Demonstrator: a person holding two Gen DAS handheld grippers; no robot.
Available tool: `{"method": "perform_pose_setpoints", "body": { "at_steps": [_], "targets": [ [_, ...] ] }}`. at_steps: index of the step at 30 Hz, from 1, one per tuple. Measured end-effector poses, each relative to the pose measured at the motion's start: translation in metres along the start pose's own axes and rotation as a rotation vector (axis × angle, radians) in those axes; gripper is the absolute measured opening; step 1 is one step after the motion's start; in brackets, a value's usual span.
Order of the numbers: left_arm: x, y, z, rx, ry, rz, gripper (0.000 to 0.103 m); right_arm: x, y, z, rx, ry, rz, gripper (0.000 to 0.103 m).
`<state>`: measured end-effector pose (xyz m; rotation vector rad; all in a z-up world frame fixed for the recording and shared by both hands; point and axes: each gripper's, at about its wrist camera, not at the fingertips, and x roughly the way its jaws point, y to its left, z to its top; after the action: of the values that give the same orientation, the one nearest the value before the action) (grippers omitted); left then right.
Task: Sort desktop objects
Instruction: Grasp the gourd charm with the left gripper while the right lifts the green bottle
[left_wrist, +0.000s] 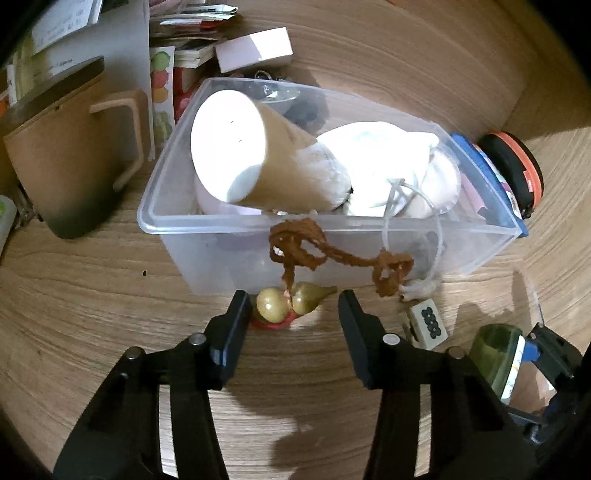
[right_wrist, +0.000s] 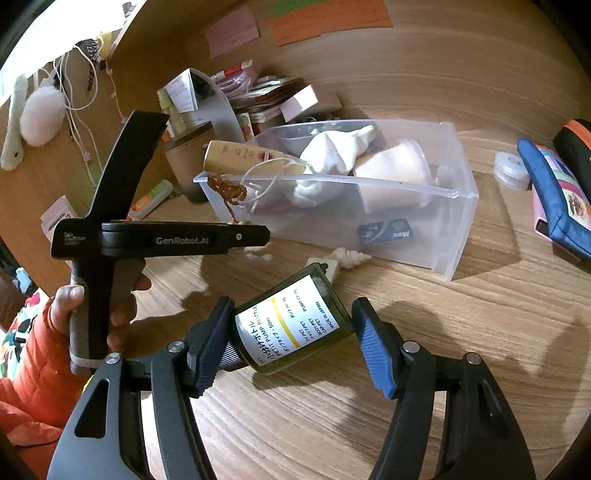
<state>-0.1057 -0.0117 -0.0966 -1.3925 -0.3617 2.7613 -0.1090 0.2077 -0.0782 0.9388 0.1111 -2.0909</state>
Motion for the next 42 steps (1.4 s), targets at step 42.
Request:
{"method": "perform_pose_setpoints", "body": {
  "at_steps": [42],
  "targets": [
    [-0.055,0.022,0.052,0.081,-0.11,-0.131,0.03,-0.019,-0.011,0.068,0.053,-0.113,-0.087,0.062]
  ]
}}
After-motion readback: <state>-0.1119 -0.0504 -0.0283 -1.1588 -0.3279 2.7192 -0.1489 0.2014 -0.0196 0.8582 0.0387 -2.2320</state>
